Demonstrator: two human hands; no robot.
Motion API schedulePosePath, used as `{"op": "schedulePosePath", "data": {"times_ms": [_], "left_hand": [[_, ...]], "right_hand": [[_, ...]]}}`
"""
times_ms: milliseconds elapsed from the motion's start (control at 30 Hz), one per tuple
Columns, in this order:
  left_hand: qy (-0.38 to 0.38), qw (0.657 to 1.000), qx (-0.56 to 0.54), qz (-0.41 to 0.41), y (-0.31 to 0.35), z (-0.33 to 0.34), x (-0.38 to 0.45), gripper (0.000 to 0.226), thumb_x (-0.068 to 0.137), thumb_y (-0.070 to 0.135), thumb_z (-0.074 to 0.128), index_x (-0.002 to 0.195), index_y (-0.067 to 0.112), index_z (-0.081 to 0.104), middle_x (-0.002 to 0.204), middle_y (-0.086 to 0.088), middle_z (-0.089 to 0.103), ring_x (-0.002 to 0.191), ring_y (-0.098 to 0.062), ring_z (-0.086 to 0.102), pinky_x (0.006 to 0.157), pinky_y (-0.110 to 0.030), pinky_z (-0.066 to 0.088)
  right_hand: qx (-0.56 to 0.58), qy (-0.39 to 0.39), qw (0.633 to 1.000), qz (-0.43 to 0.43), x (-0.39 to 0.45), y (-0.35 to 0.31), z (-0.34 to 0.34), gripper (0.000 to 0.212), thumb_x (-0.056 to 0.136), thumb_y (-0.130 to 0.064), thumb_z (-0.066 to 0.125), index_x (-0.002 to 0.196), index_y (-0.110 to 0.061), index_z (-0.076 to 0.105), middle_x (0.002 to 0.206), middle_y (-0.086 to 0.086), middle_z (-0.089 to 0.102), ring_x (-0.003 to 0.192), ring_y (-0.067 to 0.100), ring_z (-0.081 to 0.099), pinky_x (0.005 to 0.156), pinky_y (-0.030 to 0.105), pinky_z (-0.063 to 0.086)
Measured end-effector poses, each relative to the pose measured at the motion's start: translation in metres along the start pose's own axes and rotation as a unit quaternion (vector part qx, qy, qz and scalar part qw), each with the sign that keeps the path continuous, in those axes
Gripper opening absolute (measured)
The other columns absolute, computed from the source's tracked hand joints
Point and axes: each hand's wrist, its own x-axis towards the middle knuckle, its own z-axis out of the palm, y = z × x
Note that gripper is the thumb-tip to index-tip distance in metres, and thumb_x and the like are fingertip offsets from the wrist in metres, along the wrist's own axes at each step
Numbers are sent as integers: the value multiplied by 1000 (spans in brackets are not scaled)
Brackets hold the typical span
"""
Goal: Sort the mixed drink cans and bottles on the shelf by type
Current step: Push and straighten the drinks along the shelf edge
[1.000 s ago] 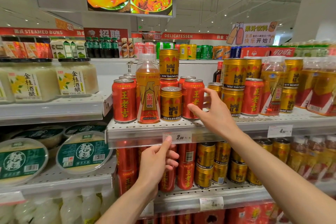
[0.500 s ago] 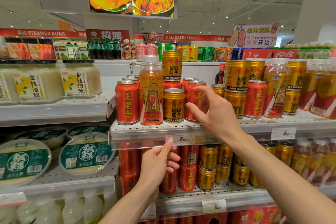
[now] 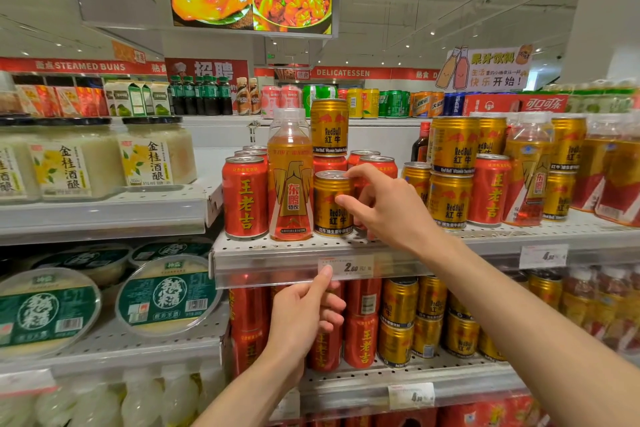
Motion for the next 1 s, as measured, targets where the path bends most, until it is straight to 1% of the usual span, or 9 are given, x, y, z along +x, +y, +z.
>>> {"op": "schedulePosePath", "data": {"times_ms": [400, 567, 667, 733, 800, 833, 900, 933, 1000], "left_hand": [[0, 1000, 0, -2, 0, 0, 0, 38, 95, 39, 66, 94, 3, 76, 62, -3, 72, 51, -8, 64, 49, -16, 51], [-1, 1000, 2, -4, 1, 0, 0, 38, 95, 39, 66, 94, 3, 76, 62, -4, 72, 50, -9, 64, 48, -16, 50], [-5, 1000, 3, -4, 1, -1, 0, 37, 96, 39, 65, 93, 3, 76, 61, -3, 72, 50, -9, 64, 48, -16, 50], [-7, 1000, 4, -5, 2, -1, 0, 37, 97, 39, 64, 93, 4, 76, 62, -3, 72, 51, -8, 64, 48, -16, 50], [-9, 1000, 4, -6, 2, -1, -1, 36, 97, 39, 64, 91, 5, 75, 63, -4, 73, 51, -9, 64, 48, -16, 50], [-9, 1000, 5, -6, 3, -1, -1, 35, 97, 39, 64, 89, 6, 75, 64, -4, 73, 52, -9, 64, 49, -17, 49], [-8, 1000, 13, -6, 4, -1, -2, 35, 97, 40, 63, 85, 8, 74, 64, -5, 73, 52, -11, 64, 50, -19, 49], [-8, 1000, 16, -7, 4, -1, -2, 36, 97, 40, 63, 83, 9, 74, 64, -6, 73, 53, -11, 64, 51, -19, 50], [-9, 1000, 18, -9, 4, -1, -3, 39, 98, 40, 62, 81, 7, 74, 64, -6, 73, 53, -11, 64, 51, -19, 49]], "right_hand": [[14, -1, 1000, 6, -1, -2, 0, 43, 97, -44, 63, 133, -23, 55, 74, -7, 72, 57, -1, 62, 67, 37, 62], [21, 13, 1000, 2, 2, -2, 0, 41, 95, -42, 67, 129, -22, 58, 72, -10, 68, 63, 4, 65, 69, 38, 61], [49, 38, 998, -9, 8, -9, -2, 37, 93, -39, 70, 124, -20, 63, 75, -10, 65, 64, 0, 59, 66, 26, 54], [65, 41, 997, -18, 13, -16, -2, 36, 93, -40, 70, 123, -21, 65, 86, -11, 64, 67, -5, 53, 66, 15, 43], [81, 41, 996, -23, 20, -24, -1, 38, 93, -41, 70, 125, -22, 65, 102, -13, 62, 75, -10, 51, 71, 12, 42], [89, 39, 995, -26, 23, -28, -1, 40, 93, -41, 70, 127, -21, 64, 109, -11, 63, 77, -10, 52, 75, 14, 46], [106, 27, 994, -22, 29, -34, 0, 49, 93, -42, 70, 135, -20, 60, 121, -6, 66, 82, -3, 56, 81, 28, 57], [113, 16, 993, -16, 32, -37, 0, 55, 92, -44, 70, 140, -20, 57, 125, -4, 66, 85, 4, 60, 82, 34, 59], [113, -6, 994, -8, 36, -41, 1, 64, 91, -49, 70, 146, -23, 50, 130, -3, 67, 95, 9, 65, 84, 38, 60]]}}
